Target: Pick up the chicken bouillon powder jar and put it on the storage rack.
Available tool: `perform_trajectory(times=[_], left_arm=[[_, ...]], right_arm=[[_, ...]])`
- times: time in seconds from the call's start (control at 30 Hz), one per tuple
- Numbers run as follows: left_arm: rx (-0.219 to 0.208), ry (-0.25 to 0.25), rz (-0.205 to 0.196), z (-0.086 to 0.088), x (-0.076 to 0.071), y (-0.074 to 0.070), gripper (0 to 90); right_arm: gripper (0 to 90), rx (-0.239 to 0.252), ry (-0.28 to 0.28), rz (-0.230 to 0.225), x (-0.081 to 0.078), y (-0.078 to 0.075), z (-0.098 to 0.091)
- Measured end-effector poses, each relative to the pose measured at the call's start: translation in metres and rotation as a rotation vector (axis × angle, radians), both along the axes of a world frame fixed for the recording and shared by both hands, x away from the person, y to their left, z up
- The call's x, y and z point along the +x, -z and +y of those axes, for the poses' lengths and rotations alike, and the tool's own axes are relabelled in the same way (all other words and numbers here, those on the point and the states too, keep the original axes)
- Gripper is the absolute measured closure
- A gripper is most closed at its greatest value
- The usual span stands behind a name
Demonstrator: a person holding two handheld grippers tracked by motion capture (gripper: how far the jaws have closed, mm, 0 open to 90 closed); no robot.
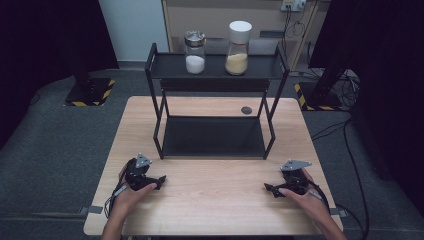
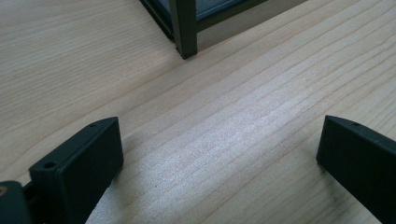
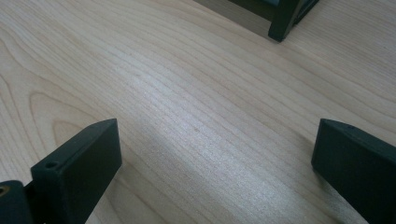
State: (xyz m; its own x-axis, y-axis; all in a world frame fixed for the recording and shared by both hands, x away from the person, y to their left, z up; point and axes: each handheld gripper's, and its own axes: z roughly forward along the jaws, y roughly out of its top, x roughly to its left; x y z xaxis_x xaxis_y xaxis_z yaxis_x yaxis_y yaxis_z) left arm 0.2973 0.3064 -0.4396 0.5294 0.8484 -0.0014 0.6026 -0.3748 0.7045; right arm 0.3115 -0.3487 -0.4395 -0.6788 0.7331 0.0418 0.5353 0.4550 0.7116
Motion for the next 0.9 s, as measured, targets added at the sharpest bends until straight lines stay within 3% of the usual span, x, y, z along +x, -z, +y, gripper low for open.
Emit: perform_trajectory(times=[0.13, 0.9], left_arm=[[0.0, 0.0, 0.0, 0.0, 0.0, 0.0, 0.0], [0.0, 0.0, 0.0, 0.0, 0.0, 0.0, 0.0]], right_arm=[[1.1, -0.024, -0.005, -0.027, -0.005, 0.002, 0.004], [1.0, -0.022, -0.037, -0.028, -0.011, 0.002, 0.011]])
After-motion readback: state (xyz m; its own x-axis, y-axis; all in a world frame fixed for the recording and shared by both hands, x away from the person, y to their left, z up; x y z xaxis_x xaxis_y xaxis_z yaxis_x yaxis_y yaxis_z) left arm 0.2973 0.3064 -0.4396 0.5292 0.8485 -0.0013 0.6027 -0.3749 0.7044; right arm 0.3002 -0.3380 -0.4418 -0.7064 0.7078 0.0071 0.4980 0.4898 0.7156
